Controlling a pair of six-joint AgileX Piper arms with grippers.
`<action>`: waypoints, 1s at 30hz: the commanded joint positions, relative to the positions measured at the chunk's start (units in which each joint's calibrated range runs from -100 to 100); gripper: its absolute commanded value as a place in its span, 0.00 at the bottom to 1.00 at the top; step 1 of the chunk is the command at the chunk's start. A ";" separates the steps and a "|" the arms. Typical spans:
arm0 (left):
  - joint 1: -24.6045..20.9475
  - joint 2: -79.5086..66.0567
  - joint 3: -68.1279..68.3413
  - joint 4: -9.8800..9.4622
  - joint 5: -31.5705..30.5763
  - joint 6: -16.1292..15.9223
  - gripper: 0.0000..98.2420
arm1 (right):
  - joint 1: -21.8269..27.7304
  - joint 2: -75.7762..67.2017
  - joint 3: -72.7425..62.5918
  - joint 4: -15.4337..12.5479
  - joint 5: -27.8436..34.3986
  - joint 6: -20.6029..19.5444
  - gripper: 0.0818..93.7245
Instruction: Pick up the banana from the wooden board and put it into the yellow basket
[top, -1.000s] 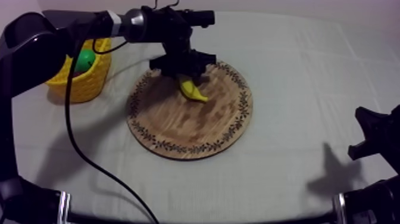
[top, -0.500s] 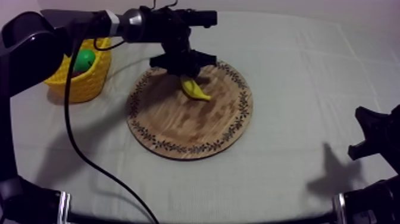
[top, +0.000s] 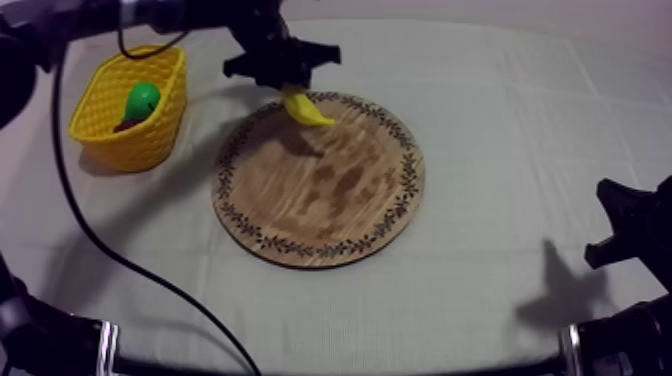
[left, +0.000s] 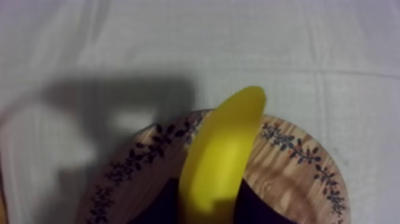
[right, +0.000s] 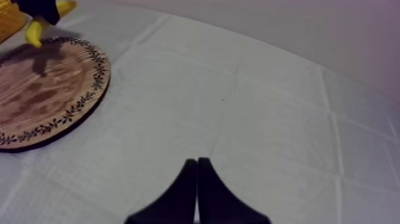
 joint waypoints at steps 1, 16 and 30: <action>-0.96 -6.51 1.98 0.94 0.22 -2.21 0.20 | 0.00 0.00 -0.03 0.00 0.02 -0.01 0.00; -11.72 -38.52 20.68 4.36 4.25 -14.15 0.19 | 0.00 0.00 -0.03 0.00 0.02 -0.01 0.00; -19.81 -50.37 25.01 3.62 10.96 -21.08 0.15 | 0.00 0.00 -0.03 0.00 0.02 -0.01 0.00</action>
